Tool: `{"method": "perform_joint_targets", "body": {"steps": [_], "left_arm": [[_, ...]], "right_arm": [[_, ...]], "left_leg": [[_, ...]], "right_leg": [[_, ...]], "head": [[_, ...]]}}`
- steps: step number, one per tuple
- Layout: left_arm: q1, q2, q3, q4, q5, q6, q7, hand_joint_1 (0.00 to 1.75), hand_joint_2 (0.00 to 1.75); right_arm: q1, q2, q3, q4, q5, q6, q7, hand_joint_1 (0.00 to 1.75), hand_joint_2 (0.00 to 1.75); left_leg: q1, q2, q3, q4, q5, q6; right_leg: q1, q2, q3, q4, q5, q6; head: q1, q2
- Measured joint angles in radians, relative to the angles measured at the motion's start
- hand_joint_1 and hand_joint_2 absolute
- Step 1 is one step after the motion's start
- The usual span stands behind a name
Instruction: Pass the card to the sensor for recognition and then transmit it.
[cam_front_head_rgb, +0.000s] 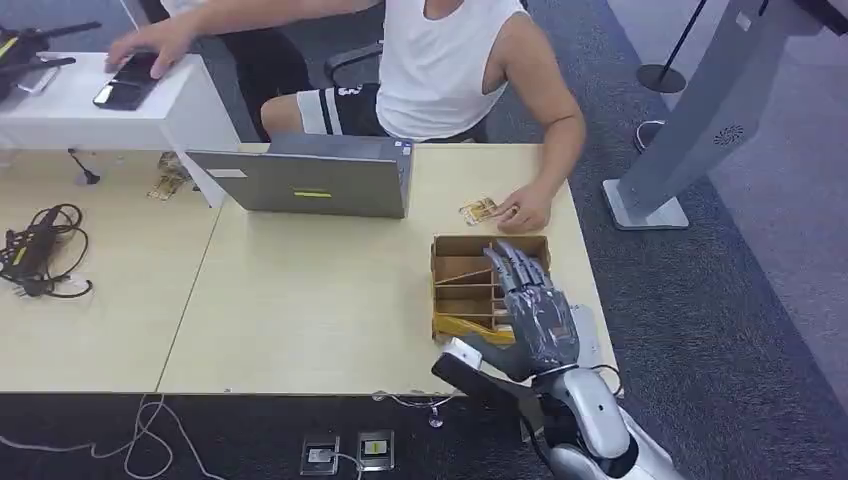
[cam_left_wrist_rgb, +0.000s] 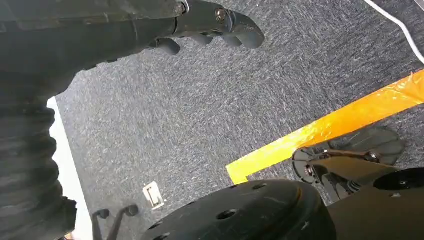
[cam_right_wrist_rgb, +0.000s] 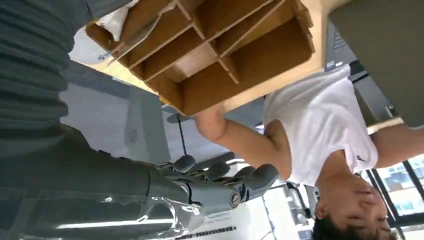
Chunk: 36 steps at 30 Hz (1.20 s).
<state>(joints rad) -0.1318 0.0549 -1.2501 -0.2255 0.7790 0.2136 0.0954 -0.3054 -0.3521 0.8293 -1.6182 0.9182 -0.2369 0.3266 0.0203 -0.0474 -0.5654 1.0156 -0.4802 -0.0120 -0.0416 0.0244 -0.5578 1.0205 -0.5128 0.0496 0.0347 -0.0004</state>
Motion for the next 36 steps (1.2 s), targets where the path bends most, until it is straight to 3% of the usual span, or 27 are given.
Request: {"method": "perform_joint_targets", "body": {"steps": [6,15,36], "left_arm": [[0.000,-0.001,0.000,0.000,0.000,0.000,0.000,0.00,1.75],[0.000,-0.002,0.000,0.000,0.000,0.000,0.000,0.00,1.75],[0.000,-0.003,-0.001,0.000,-0.001,0.000,0.001,0.00,1.75]], "right_arm": [[0.033,0.002,-0.040,0.029,0.039,0.003,0.016,0.00,1.75],[0.051,0.006,-0.090,0.100,0.001,0.001,0.000,0.00,1.75],[0.041,0.044,-0.118,0.216,0.025,0.002,-0.030,0.00,1.75]], "left_leg": [[0.000,0.000,0.000,0.000,0.000,0.000],[0.000,0.000,0.000,0.000,0.000,0.000],[0.000,0.000,0.000,0.000,0.000,0.000]], "right_leg": [[0.000,0.000,0.000,0.000,0.000,0.000],[0.000,0.000,0.000,0.000,0.000,0.000],[0.000,0.000,0.000,0.000,0.000,0.000]], "head": [[0.000,0.000],[0.000,0.000],[0.000,0.000]]}}
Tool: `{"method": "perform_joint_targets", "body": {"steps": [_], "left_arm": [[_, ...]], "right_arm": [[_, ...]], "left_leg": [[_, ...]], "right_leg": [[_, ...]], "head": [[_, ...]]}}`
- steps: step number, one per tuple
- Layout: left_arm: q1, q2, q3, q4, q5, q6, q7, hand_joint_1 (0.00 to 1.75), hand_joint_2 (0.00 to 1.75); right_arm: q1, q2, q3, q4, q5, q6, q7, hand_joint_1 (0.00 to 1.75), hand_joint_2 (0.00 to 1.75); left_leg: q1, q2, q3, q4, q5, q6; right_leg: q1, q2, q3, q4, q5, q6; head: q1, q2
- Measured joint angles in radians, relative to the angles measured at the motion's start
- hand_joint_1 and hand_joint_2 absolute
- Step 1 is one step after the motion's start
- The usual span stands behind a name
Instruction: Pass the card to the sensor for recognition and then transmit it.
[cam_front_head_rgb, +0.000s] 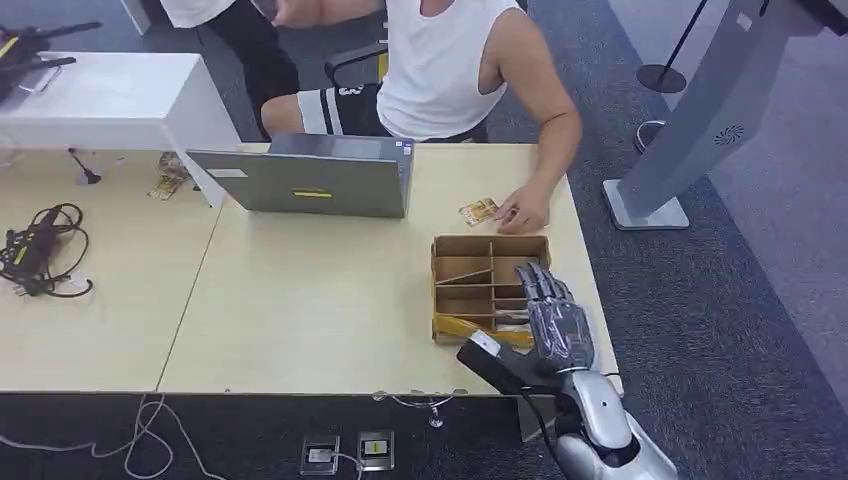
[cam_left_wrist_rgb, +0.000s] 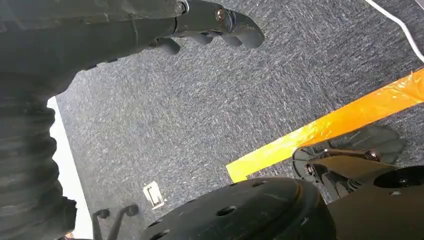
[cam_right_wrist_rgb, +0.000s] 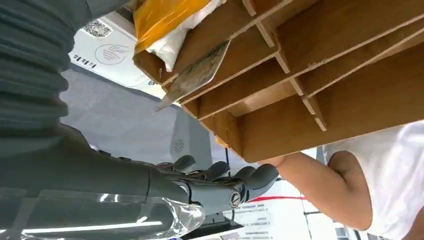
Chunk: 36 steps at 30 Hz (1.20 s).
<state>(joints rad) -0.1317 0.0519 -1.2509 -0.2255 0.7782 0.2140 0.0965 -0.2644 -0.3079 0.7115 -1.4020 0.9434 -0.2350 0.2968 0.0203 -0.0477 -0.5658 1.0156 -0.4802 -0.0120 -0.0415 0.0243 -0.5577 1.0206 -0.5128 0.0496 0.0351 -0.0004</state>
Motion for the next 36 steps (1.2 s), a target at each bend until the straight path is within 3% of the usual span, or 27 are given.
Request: {"method": "perform_joint_targets", "body": {"steps": [20,21,22,29,30,31,36], "left_arm": [[0.000,-0.002,0.000,0.000,-0.004,0.000,0.000,0.00,1.75],[0.000,-0.002,0.000,0.000,-0.004,0.000,0.000,0.00,1.75],[0.000,-0.002,0.000,0.000,-0.004,0.000,0.000,0.00,1.75],[0.000,-0.002,0.000,0.000,-0.004,0.000,0.000,0.00,1.75],[0.000,-0.002,0.000,0.000,-0.004,0.000,0.000,0.00,1.75],[0.000,-0.002,0.000,0.000,-0.004,0.000,0.000,0.00,1.75],[0.000,-0.002,0.000,0.000,-0.004,0.000,0.000,0.00,1.75]], "right_arm": [[-0.004,0.010,-0.026,0.046,-0.004,-0.013,-0.002,0.00,1.75],[-0.004,0.010,-0.026,0.046,-0.004,-0.013,-0.002,0.16,1.75],[-0.004,0.010,-0.027,0.046,-0.004,-0.013,-0.002,0.59,1.75],[-0.004,0.010,-0.027,0.046,-0.004,-0.014,-0.001,0.59,1.75],[-0.004,0.010,-0.027,0.046,-0.004,-0.014,-0.001,1.10,1.75],[-0.003,0.010,-0.027,0.047,-0.004,-0.014,-0.001,1.75,1.75],[-0.003,0.010,-0.029,0.047,-0.022,-0.013,-0.016,1.75,1.75]], "left_leg": [[0.000,0.000,0.000,0.000,0.000,0.000],[0.000,0.000,0.000,0.000,0.000,0.000],[0.000,0.000,0.000,0.000,0.000,0.000],[0.000,0.000,0.000,0.000,0.000,0.000],[0.000,0.000,0.000,0.000,0.000,0.000],[0.000,0.000,0.000,0.000,0.000,0.000],[0.000,0.000,0.000,0.000,0.000,0.000]], "right_leg": [[0.000,0.000,0.000,0.000,0.000,0.000],[0.000,0.000,0.000,0.000,0.000,0.000],[0.000,0.000,0.000,0.000,0.000,0.000],[0.000,0.000,0.000,0.000,0.000,0.000],[0.000,0.000,0.000,0.000,0.000,0.000],[0.000,0.000,0.000,0.000,0.000,0.000],[0.000,0.000,0.000,0.000,0.000,0.000]], "head": [[0.000,0.000],[0.000,0.000],[0.000,0.000],[0.000,0.000],[0.000,0.000],[0.000,0.000],[0.000,0.000]]}}
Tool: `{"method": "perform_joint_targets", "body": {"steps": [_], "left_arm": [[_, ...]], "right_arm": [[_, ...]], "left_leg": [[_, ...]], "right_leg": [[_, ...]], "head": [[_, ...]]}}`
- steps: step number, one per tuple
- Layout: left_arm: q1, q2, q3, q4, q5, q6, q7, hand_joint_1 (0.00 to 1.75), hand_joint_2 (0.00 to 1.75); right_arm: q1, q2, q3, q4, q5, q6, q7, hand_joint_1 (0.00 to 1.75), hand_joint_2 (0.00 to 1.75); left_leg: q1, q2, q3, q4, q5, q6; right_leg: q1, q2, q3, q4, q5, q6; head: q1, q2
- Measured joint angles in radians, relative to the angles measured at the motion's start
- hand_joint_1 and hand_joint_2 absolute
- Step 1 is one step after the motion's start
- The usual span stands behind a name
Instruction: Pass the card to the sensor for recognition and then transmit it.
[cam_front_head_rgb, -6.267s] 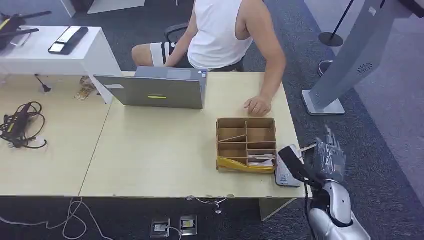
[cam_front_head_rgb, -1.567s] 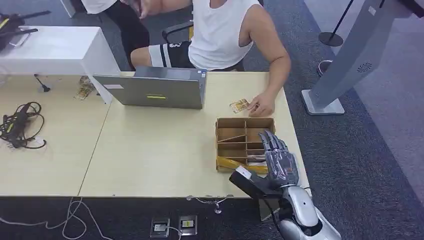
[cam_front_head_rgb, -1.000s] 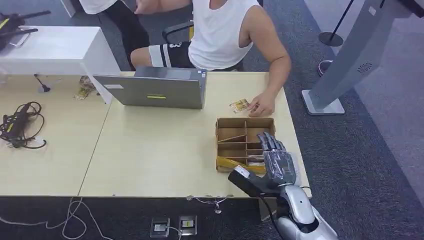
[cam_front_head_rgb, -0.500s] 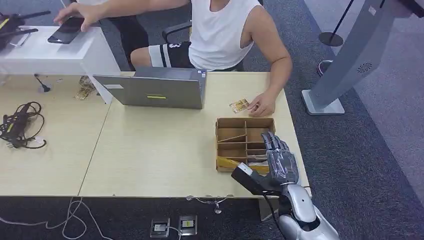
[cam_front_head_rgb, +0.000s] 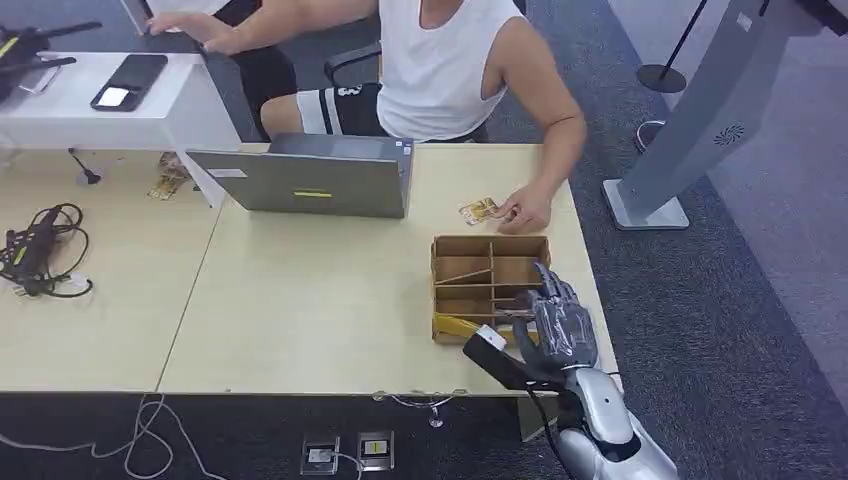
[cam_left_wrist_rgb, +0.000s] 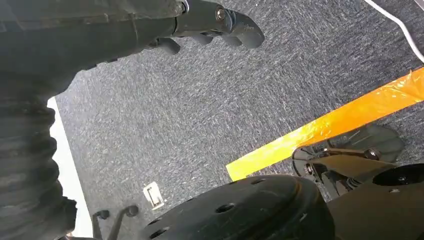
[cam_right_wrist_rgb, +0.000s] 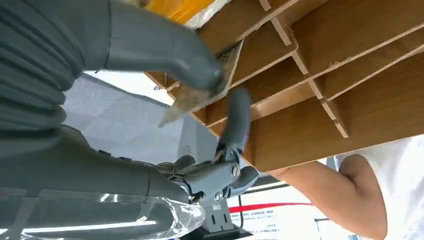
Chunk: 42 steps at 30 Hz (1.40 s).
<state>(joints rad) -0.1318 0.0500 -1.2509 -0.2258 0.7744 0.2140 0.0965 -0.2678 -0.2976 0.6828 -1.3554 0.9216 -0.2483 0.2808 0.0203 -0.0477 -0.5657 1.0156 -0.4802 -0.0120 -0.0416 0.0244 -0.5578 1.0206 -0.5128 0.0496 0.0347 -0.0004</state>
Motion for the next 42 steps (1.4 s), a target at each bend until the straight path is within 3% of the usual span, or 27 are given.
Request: {"method": "perform_joint_targets", "body": {"steps": [20,31,42], "left_arm": [[0.000,0.000,0.000,0.000,-0.010,0.000,-0.001,0.00,1.75],[0.000,0.000,-0.003,0.000,-0.025,0.000,-0.005,0.00,1.75],[0.000,0.000,-0.004,0.000,-0.032,0.000,-0.018,0.00,1.75]], "right_arm": [[0.007,0.002,-0.014,0.000,-0.005,-0.011,0.002,1.75,1.75],[0.004,0.003,-0.049,-0.027,0.061,-0.124,0.022,1.75,1.75],[-0.099,-0.004,-0.120,-0.143,0.087,-0.137,0.047,1.75,1.75]], "left_leg": [[0.000,0.000,0.000,0.000,0.000,0.000],[0.000,0.000,0.000,0.000,0.000,0.000],[0.000,0.000,0.000,0.000,0.000,0.000]], "right_leg": [[0.000,0.000,0.000,0.000,0.000,0.000],[0.000,0.000,0.000,0.000,0.000,0.000],[0.000,0.000,0.000,0.000,0.001,-0.001]], "head": [[0.000,0.000],[0.000,0.000],[0.000,0.000]]}}
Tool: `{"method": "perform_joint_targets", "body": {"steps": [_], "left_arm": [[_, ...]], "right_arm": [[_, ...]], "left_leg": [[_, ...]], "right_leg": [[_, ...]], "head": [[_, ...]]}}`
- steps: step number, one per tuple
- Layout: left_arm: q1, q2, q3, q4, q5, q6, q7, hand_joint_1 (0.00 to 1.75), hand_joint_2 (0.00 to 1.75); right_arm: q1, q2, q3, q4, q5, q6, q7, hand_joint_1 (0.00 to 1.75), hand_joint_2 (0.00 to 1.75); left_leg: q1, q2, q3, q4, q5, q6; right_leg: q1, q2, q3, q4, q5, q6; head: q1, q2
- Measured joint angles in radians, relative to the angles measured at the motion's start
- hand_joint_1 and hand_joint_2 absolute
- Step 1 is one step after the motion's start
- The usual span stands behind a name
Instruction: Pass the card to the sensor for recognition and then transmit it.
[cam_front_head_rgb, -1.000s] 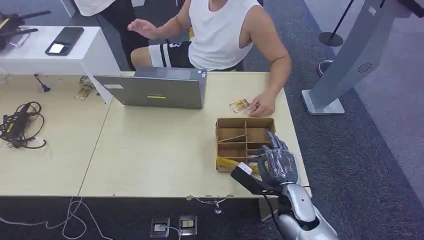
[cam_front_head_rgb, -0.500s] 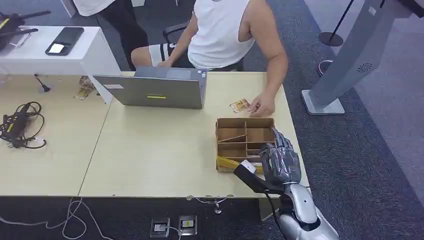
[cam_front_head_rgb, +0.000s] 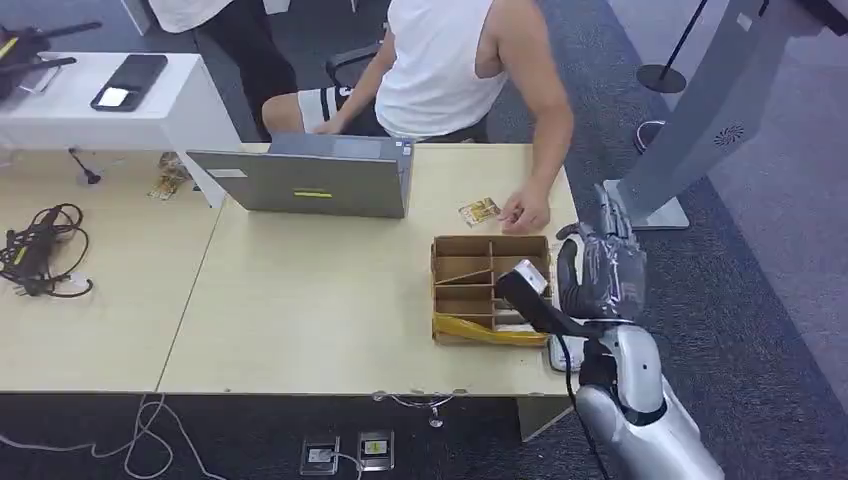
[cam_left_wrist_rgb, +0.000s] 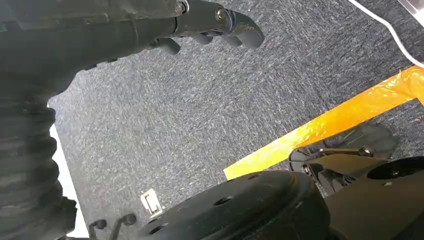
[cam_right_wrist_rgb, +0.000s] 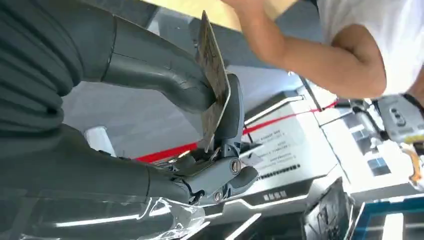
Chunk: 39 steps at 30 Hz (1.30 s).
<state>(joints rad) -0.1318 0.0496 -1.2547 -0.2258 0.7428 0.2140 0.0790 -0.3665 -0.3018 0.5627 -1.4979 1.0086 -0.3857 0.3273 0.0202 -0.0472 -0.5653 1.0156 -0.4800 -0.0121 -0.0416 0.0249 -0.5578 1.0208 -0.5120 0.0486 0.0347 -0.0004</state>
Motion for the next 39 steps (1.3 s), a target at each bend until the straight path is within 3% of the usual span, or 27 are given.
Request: {"method": "perform_joint_targets", "body": {"steps": [4,13,23,29,30,31,32,39], "left_arm": [[0.000,0.000,0.000,0.000,-0.007,0.000,-0.006,0.00,1.75],[-0.005,0.000,-0.001,0.000,-0.038,0.000,-0.005,0.00,1.75],[-0.021,-0.002,-0.008,0.000,-0.076,0.000,0.019,0.00,1.75],[-0.030,-0.003,-0.015,0.000,-0.084,0.000,0.029,0.00,1.75],[-0.031,-0.003,-0.015,0.000,-0.084,0.000,0.029,0.00,1.75],[-0.031,-0.003,-0.016,0.000,-0.084,0.000,0.029,0.00,1.75],[-0.031,-0.003,-0.016,0.000,-0.084,0.000,0.029,0.00,1.75],[-0.031,-0.003,-0.015,0.000,-0.084,0.000,0.029,0.00,1.75]], "right_arm": [[-0.056,-0.006,-0.007,-0.015,-0.019,0.005,0.000,1.75,1.75],[-0.179,-0.010,0.004,0.015,-0.071,0.088,-0.013,1.75,1.75],[-0.381,0.006,0.035,0.316,-0.111,0.100,-0.056,1.75,1.75],[-0.440,0.031,0.055,0.469,-0.111,0.099,-0.058,1.75,1.75],[-0.445,0.036,0.057,0.490,-0.111,0.097,-0.060,1.01,1.75],[-0.450,0.041,0.059,0.510,-0.111,0.095,-0.063,0.65,1.75],[-0.454,0.046,0.063,0.527,-0.111,0.091,-0.064,0.00,1.75],[-0.467,0.071,0.084,0.607,-0.114,0.032,-0.074,0.00,1.75]], "left_leg": [[0.000,0.001,0.000,0.000,0.000,0.000],[0.000,0.001,-0.001,0.000,0.000,0.000],[0.000,-0.001,-0.001,0.000,0.000,0.000],[0.000,-0.001,-0.001,0.000,0.000,0.000],[0.000,-0.001,-0.001,0.000,0.000,0.000],[0.000,-0.001,-0.001,0.000,0.000,0.000],[0.000,-0.001,-0.001,0.000,0.000,0.000],[0.000,-0.001,-0.001,0.000,0.000,0.000]], "right_leg": [[0.000,0.001,0.000,0.000,0.000,0.000],[0.000,0.000,0.000,0.000,0.000,0.000],[0.000,-0.001,0.000,0.000,0.000,0.000],[0.000,-0.001,0.000,0.000,0.000,0.000],[0.000,-0.001,0.000,0.000,0.000,0.000],[0.000,-0.001,0.000,0.000,0.000,0.000],[0.000,-0.001,0.000,0.000,0.000,0.000],[0.000,-0.001,0.000,0.000,0.000,0.000]], "head": [[0.000,0.000],[0.000,0.000],[0.000,0.000],[0.000,0.000],[0.000,0.000],[0.000,0.000],[0.000,0.000],[0.000,0.000]]}}
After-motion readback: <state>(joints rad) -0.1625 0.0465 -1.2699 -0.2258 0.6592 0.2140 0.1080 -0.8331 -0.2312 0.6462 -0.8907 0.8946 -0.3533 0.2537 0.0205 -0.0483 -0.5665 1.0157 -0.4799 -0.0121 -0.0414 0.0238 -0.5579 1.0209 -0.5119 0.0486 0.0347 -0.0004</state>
